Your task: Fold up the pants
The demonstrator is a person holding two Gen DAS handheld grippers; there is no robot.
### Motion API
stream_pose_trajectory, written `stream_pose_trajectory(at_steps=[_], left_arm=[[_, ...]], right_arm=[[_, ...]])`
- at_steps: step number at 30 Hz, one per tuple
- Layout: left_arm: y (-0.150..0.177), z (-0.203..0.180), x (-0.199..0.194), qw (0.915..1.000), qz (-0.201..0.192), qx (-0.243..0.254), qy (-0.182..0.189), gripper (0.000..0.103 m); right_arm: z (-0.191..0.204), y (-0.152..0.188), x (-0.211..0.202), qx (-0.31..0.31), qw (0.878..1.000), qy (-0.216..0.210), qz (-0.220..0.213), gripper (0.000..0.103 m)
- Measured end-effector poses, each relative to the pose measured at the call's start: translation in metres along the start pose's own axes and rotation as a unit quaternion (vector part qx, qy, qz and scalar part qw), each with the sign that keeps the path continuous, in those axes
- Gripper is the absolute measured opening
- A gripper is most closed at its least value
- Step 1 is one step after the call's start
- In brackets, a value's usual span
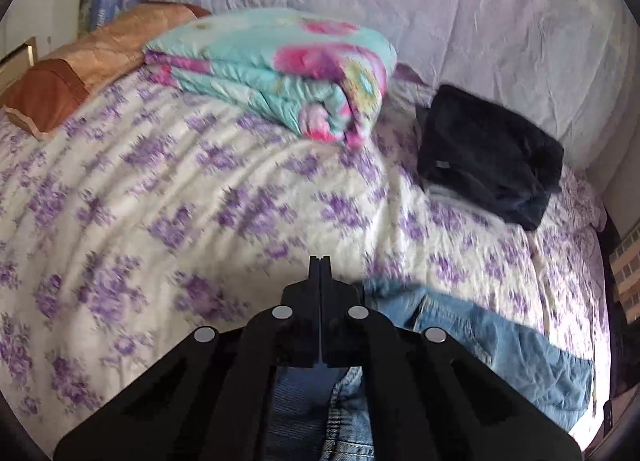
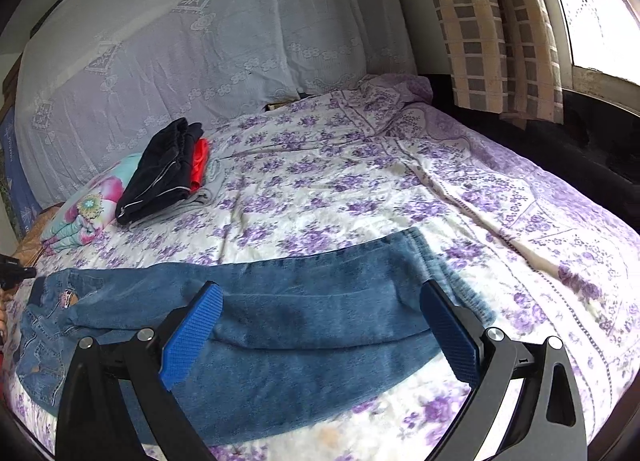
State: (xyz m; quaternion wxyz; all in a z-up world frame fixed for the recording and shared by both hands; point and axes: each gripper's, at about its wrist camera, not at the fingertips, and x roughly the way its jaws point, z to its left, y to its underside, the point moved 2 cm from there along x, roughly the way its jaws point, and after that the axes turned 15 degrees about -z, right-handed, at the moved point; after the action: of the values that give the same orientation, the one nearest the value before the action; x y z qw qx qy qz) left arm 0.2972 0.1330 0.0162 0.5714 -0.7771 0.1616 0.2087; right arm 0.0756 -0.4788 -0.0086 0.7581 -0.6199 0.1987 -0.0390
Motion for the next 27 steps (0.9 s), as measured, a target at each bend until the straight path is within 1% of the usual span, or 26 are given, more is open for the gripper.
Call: stream_pose_trajectory(at_steps=[1, 3, 4, 5, 6, 7, 8, 9, 10, 13, 16, 17, 18, 19, 21, 22, 25, 27], left_arm=[[-0.007, 0.005, -0.003, 1.0000, -0.006, -0.001, 0.001, 0.000], [-0.011, 0.010, -0.005, 0.9996, 0.017, -0.006, 0.023, 0.000], [-0.008, 0.009, -0.005, 0.9991, 0.030, 0.000, 0.030, 0.000], [-0.003, 0.006, -0.006, 0.9989, 0.036, 0.014, 0.029, 0.002], [0.003, 0.003, -0.005, 0.9985, 0.039, 0.034, 0.019, 0.018], [0.010, 0.000, -0.003, 0.9977, 0.042, 0.052, 0.009, 0.052], [0.016, -0.003, -0.001, 0.9971, 0.042, 0.064, 0.002, 0.065], [0.022, -0.004, 0.000, 0.9968, 0.036, 0.071, -0.003, 0.070], [0.026, -0.004, 0.003, 0.9962, 0.037, 0.079, -0.006, 0.070], [0.035, -0.009, 0.017, 0.9946, 0.068, 0.078, 0.009, 0.070], [0.041, -0.013, 0.034, 0.9925, 0.091, 0.082, 0.004, 0.071], [0.043, -0.014, 0.039, 0.9918, 0.095, 0.085, -0.002, 0.071], [0.046, -0.014, 0.045, 0.9910, 0.104, 0.084, -0.003, 0.071], [0.049, -0.014, 0.049, 0.9903, 0.115, 0.078, 0.000, 0.071], [0.053, -0.015, 0.056, 0.9891, 0.132, 0.063, 0.014, 0.071], [0.054, -0.018, 0.059, 0.9884, 0.136, 0.063, 0.020, 0.071], [0.057, -0.030, 0.064, 0.9869, 0.132, 0.090, 0.023, 0.070], [0.058, -0.037, 0.067, 0.9857, 0.128, 0.108, 0.016, 0.067]], right_arm=[[-0.008, -0.004, 0.005, -0.007, 1.000, 0.008, 0.002, 0.099], [-0.026, -0.009, 0.021, -0.010, 1.000, 0.019, 0.012, 0.099], [-0.038, -0.013, 0.031, 0.000, 0.999, 0.027, 0.022, 0.099], [-0.049, -0.015, 0.042, 0.014, 0.999, 0.029, 0.032, 0.099], [-0.058, -0.017, 0.053, 0.028, 0.998, 0.025, 0.040, 0.099], [-0.066, -0.019, 0.064, 0.039, 0.998, 0.019, 0.047, 0.099], [-0.072, -0.020, 0.076, 0.043, 0.997, 0.021, 0.054, 0.099], [-0.075, -0.020, 0.089, 0.041, 0.997, 0.025, 0.063, 0.099], [-0.077, -0.019, 0.100, 0.034, 0.996, 0.029, 0.074, 0.099], [-0.071, -0.011, 0.128, 0.006, 0.995, 0.028, 0.100, 0.098], [-0.065, 0.000, 0.149, -0.013, 0.992, 0.023, 0.124, 0.087], [-0.064, 0.005, 0.155, -0.012, 0.991, 0.017, 0.135, 0.072], [-0.064, 0.009, 0.158, -0.002, 0.989, 0.004, 0.145, 0.038], [-0.065, 0.012, 0.158, 0.006, 0.989, 0.005, 0.145, 0.031], [-0.066, 0.010, 0.151, 0.011, 0.992, -0.006, 0.124, 0.029], [-0.066, 0.008, 0.147, 0.015, 0.993, -0.011, 0.116, 0.028], [-0.063, -0.002, 0.137, 0.015, 0.994, -0.022, 0.102, 0.025], [-0.058, -0.010, 0.136, 0.008, 0.995, -0.027, 0.098, 0.024]])
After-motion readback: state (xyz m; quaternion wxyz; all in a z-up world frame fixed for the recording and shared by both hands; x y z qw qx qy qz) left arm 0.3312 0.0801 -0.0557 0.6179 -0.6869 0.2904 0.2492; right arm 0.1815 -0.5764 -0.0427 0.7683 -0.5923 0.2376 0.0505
